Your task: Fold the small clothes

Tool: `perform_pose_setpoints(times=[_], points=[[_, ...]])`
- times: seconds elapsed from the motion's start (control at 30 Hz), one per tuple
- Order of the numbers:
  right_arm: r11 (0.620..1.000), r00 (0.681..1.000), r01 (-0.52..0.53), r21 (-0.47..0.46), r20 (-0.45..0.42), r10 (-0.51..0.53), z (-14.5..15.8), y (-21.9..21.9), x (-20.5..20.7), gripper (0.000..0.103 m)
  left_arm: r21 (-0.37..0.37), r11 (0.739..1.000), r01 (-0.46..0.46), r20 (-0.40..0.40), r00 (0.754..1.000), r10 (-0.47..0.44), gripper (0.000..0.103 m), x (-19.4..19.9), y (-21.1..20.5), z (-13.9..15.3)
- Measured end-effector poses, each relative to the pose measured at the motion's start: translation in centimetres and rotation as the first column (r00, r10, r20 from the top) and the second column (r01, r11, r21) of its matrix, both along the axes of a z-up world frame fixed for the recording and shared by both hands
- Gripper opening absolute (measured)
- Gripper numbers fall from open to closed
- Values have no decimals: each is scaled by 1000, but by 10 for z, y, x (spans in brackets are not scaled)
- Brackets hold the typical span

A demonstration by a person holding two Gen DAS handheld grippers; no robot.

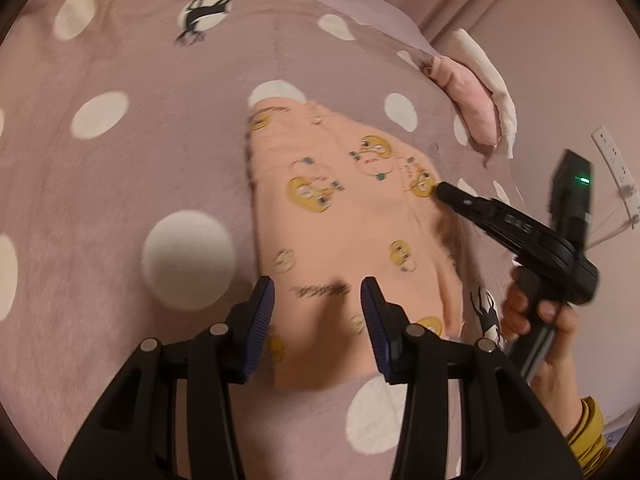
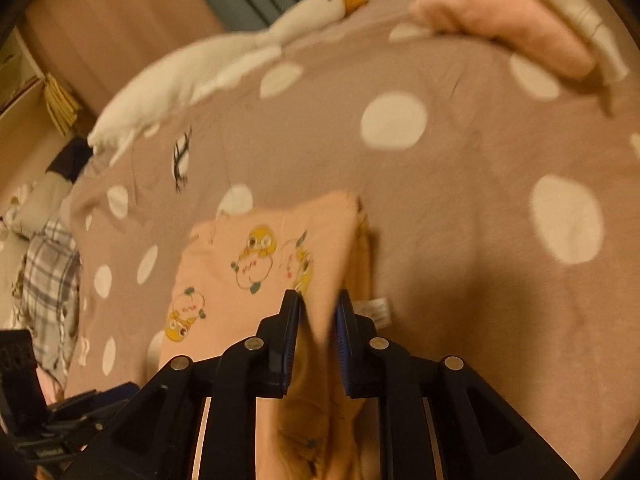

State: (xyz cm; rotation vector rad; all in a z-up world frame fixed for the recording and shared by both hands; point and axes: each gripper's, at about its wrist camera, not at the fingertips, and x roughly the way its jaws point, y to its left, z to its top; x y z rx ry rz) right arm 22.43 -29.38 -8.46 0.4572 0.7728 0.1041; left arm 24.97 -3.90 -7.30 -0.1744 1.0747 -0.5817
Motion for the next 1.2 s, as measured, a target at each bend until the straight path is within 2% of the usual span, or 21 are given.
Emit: perform_pose_setpoints(times=[0.1, 0.13, 0.17, 0.23, 0.4, 0.57, 0.63, 0.73, 0.9, 1.03, 1.13, 1.2], points=[[998, 995, -58, 3, 84, 58, 17, 0, -23, 17, 12, 1000, 22, 25, 999, -22, 42, 2, -13, 0], [995, 989, -100, 9, 106, 99, 21, 3, -32, 17, 15, 1000, 24, 29, 999, -24, 41, 4, -17, -2], [990, 983, -143, -1, 117, 142, 22, 9, -40, 17, 16, 1000, 27, 26, 999, -27, 34, 6, -19, -4], [980, 974, -194, -36, 113, 197, 20, 20, -49, 17, 22, 999, 33, 13, 999, -33, 23, 9, -24, -11], [949, 951, -302, -92, 37, 307, -5, 50, -55, 17, 43, 999, 31, -15, 999, -31, 18, 15, -29, -28], [949, 954, -299, -104, -59, 294, -33, 53, -44, 16, 51, 998, 39, -37, 999, -37, 17, 19, -28, -34], [947, 954, -298, -119, -58, 293, -32, 56, -44, 17, 56, 997, 44, -31, 999, -42, 14, 18, -28, -29], [942, 952, -305, -143, -29, 304, -22, 60, -53, 17, 38, 999, 22, -10, 1000, -21, 15, 24, -23, -19], [945, 946, -316, -88, 53, 321, -13, 58, -56, 16, -1, 999, -38, -18, 999, 38, 15, 52, -23, -15], [941, 947, -321, -110, -34, 319, -36, 66, -45, 16, -19, 995, -93, -66, 994, 91, 15, 83, -28, -26], [941, 946, -325, -96, -22, 324, -43, 65, -50, 16, -20, 992, -124, -99, 988, 122, 13, 101, -32, -38], [944, 947, -321, -70, -17, 321, -45, 62, -51, 16, -15, 991, -135, -85, 987, 133, 13, 109, -35, -40]])
